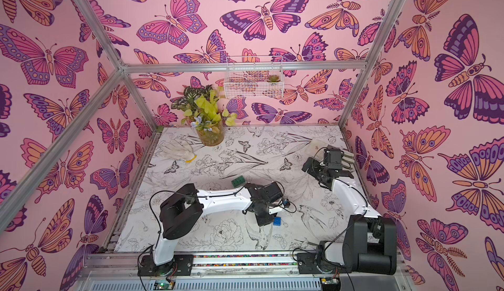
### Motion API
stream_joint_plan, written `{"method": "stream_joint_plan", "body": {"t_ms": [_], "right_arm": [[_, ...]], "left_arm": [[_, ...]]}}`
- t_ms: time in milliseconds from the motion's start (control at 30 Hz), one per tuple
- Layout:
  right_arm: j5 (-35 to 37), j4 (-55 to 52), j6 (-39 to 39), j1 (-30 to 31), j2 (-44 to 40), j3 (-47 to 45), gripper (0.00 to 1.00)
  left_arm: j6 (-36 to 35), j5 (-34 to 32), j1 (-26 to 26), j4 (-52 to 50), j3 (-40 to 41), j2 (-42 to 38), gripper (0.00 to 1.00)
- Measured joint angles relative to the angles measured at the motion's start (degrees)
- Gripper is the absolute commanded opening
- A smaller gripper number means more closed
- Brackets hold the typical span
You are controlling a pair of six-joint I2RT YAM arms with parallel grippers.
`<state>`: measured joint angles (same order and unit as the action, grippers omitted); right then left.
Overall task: Assemble the letter v with lego
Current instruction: Pick up the lego brick from the center of the board, then assemble the lego brick with the lego brick.
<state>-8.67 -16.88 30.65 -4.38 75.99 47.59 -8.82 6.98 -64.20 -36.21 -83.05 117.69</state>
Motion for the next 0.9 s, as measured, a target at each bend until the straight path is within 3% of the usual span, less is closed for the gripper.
{"method": "stream_joint_plan", "body": {"t_ms": [367, 633, 900], "right_arm": [[-3.50, 1.27, -0.02, 0.02, -0.02, -0.63, 0.99], [-6.16, 1.73, 0.00, 0.02, -0.02, -0.63, 0.99], [-8.04, 2.58, -0.02, 0.04, -0.02, -0.63, 0.99]], "left_arm": [[1.09, -3.15, 1.77, -3.65, -0.55, -4.72, 0.25], [-4.02, -1.88, 7.48, -8.90, -7.91, -5.22, 0.25], [-12.02, -1.18, 10.84, -11.69, -16.02, 1.11, 0.25]]}}
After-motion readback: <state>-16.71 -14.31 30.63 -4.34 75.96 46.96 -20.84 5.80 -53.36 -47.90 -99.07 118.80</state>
